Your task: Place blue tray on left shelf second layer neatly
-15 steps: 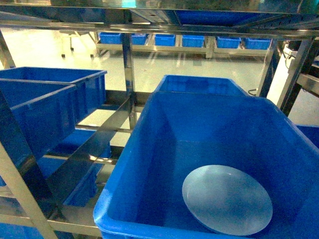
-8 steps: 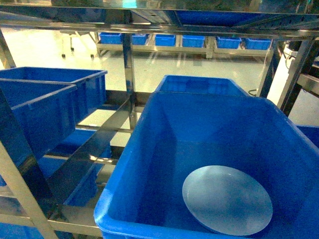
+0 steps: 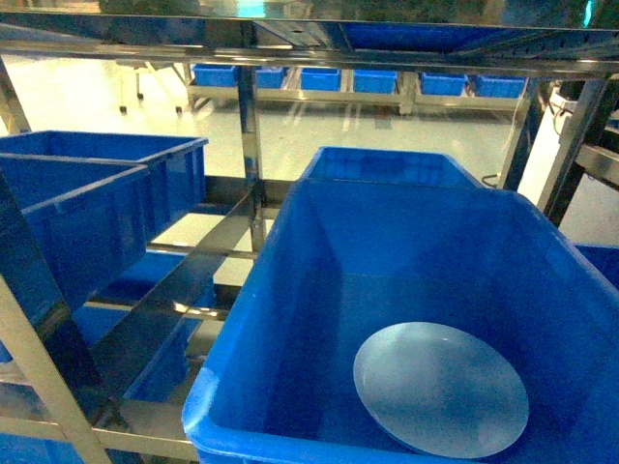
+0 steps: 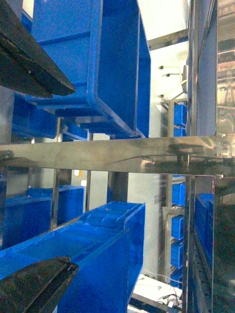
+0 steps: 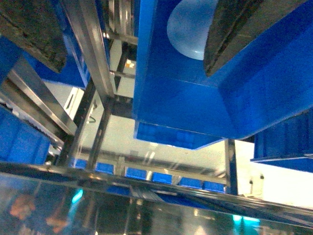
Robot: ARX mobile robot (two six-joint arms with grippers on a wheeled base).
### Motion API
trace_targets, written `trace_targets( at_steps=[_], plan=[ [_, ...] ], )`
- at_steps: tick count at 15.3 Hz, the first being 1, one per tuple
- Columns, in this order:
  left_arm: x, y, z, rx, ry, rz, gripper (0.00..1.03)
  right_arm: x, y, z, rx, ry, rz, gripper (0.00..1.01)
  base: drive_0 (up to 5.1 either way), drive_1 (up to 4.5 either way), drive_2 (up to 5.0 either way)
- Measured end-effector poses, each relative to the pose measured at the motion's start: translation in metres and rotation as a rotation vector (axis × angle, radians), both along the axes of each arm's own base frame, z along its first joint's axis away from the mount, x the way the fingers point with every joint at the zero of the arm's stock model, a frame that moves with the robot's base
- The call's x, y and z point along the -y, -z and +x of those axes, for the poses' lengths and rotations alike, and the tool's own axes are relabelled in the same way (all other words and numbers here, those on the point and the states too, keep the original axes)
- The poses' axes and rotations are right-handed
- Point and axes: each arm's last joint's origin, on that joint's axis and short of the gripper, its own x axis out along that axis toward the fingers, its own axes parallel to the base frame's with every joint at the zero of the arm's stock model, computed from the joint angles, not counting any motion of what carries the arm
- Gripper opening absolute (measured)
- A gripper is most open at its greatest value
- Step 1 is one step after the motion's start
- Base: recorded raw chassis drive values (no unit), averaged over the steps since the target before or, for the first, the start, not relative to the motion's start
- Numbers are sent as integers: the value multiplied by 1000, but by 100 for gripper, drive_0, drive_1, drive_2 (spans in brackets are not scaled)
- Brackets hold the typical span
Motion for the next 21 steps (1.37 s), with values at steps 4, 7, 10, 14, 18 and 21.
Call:
trace_targets(
  at_steps=[4,7,10,14,18,21],
  plan=[
    [0,0,0,1,1,0,98,10,-1,-13,28,30,82,41,0,0,0],
    [0,0,0,0,1,0,98,23,2,-12,4,55,82,8,0,0,0],
    [0,0,0,0,0,0,98,23,2,-12,0,35,85,2,0,0,0],
    [0,0,0,1,0,0,98,23,2,-12,1,35,85,2,0,0,0],
    [0,0,0,1,0,0,98,23,2,-12,0,35,85,33,0,0,0],
    [0,0,0,1,0,0,98,23,2,-12,0,35,85,68,0,0,0]
  ],
)
